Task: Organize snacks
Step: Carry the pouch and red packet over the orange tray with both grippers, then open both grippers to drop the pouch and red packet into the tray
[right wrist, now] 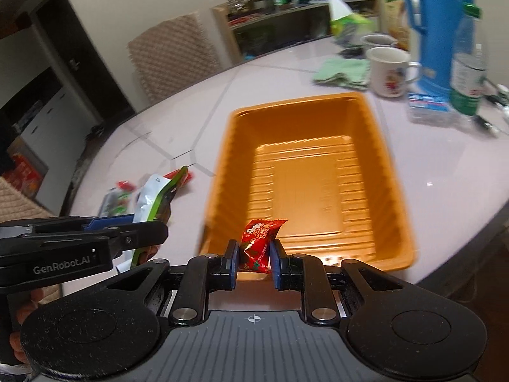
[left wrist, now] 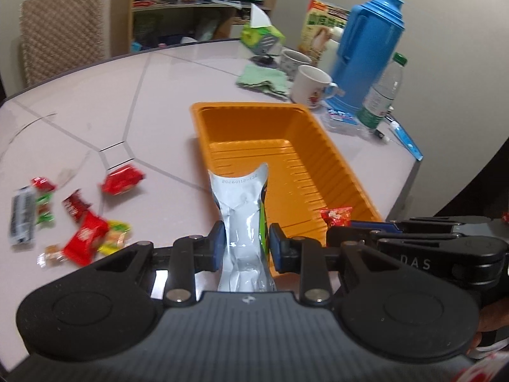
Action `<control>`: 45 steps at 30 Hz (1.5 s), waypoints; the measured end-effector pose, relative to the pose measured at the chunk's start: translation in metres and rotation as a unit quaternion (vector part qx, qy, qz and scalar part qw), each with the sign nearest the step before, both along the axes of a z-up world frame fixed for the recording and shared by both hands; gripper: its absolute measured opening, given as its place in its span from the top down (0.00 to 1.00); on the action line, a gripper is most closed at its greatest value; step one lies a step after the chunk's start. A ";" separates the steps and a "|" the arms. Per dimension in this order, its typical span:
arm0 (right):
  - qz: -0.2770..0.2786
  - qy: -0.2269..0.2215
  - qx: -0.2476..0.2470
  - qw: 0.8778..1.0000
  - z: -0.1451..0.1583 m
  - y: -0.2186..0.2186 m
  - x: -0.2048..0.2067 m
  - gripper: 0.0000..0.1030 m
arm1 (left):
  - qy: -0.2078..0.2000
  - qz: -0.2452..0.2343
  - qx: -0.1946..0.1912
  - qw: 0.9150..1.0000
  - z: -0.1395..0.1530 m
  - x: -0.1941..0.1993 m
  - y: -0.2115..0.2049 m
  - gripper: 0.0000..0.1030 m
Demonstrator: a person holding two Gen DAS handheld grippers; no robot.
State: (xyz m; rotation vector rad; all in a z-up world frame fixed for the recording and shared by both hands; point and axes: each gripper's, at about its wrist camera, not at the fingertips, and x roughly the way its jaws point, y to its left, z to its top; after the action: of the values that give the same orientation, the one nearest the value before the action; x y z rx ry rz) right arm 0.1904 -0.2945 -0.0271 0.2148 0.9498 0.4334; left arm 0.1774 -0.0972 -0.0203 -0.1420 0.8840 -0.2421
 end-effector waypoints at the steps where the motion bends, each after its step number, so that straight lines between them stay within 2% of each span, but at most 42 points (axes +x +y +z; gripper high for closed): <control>1: -0.006 -0.002 -0.001 1.000 0.000 -0.007 0.002 0.79 | -0.001 -0.001 0.000 1.000 -0.001 0.004 -0.005 0.74; 9: -0.034 -0.013 -0.011 0.999 -0.009 -0.043 0.027 0.79 | 0.010 -0.004 -0.003 1.000 -0.016 0.037 -0.036 0.74; 20: -0.033 0.010 -0.029 0.999 -0.038 -0.051 0.053 0.79 | 0.054 0.001 -0.006 0.999 -0.049 0.071 -0.055 0.74; 25: -0.031 0.016 -0.031 0.999 -0.044 -0.050 0.057 0.79 | 0.058 0.000 -0.001 0.998 -0.055 0.078 -0.061 0.74; 40: -0.027 0.018 -0.028 0.999 -0.046 -0.047 0.062 0.79 | 0.048 0.002 0.001 0.999 -0.043 0.071 -0.047 0.73; 45: -0.029 -0.001 -0.021 0.999 -0.042 -0.045 0.061 0.79 | 0.048 0.006 -0.004 0.999 -0.038 0.063 -0.037 0.70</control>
State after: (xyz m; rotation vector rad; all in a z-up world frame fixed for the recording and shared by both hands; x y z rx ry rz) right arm 0.2515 -0.3392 -0.0691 0.2024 0.9481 0.3602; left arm 0.2401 -0.1338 -0.0586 -0.1675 0.9769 -0.2299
